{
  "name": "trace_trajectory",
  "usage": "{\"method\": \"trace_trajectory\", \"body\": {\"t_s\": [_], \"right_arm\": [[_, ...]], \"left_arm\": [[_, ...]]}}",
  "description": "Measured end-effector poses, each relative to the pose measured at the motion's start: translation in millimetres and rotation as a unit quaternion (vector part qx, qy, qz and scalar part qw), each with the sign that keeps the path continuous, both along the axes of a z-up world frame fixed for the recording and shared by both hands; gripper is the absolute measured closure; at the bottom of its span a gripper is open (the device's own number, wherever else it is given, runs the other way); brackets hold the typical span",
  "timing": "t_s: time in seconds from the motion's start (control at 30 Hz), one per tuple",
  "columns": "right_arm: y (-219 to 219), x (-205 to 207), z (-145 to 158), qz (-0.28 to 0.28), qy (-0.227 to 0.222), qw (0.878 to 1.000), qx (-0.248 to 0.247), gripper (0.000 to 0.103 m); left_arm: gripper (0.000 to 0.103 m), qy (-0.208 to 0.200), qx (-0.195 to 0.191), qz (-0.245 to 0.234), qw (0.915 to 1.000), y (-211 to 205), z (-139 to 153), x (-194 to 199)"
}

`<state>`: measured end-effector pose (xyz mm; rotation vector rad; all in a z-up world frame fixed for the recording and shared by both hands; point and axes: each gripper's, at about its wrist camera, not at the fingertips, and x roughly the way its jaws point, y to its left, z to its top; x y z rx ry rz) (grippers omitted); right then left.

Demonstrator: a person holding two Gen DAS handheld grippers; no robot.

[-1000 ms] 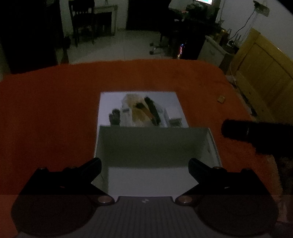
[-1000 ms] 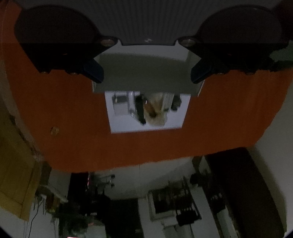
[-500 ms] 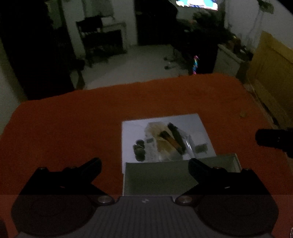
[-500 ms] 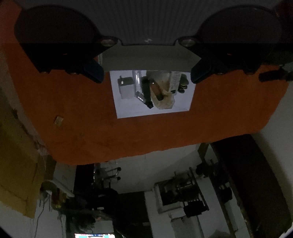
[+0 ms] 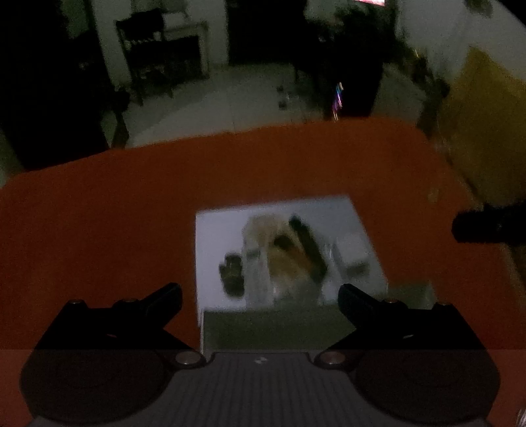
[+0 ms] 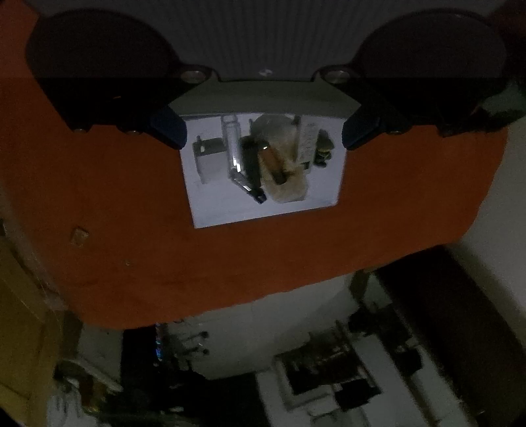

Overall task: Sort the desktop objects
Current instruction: 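Move both tools forward past the box over the white sheet of objects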

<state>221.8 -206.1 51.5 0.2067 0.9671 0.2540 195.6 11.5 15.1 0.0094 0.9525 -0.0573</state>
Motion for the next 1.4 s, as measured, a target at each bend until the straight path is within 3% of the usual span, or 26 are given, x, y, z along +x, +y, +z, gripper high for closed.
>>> {"method": "trace_trajectory", "body": {"t_s": [0.1,0.3,0.43,0.7,0.77,0.9,1.17,1.3,1.4], "right_arm": [[-1,20,-6,0.002,-0.006,1.0,0.0,0.0],[-2,60,-18,0.006,-0.017,1.0,-0.001,0.001],[-4,80,-22,0.012,-0.029,0.999,0.04,0.003],[-12,131,-30,0.009,-0.014,0.999,0.031,0.003],[-10,142,-38,0.017,-0.023,0.999,0.027,0.003],[-7,161,-59,0.037,-0.034,0.999,0.015,0.003],[-3,179,-87,0.046,-0.034,0.998,-0.005,0.004],[-3,182,-97,0.042,-0.028,0.999,-0.013,0.004],[-2,184,-104,0.039,-0.023,0.999,-0.02,0.004]], "left_arm": [[0.001,0.019,-0.019,0.005,0.9996,2,-6,21],[0.001,0.025,-0.014,-0.007,0.9996,-2,-21,57],[0.001,0.032,-0.028,-0.009,0.9991,1,-30,81],[0.001,-0.007,0.006,-0.013,0.9999,-2,-35,117],[0.001,-0.018,-0.007,-0.009,0.9998,2,-38,125],[0.001,-0.049,-0.046,0.042,0.9968,19,-53,135],[0.001,-0.028,-0.015,0.083,0.9961,30,-108,146],[0.001,0.015,-0.003,0.057,0.9983,33,-115,152],[0.001,0.012,0.033,0.03,0.9989,29,-116,152]]}}
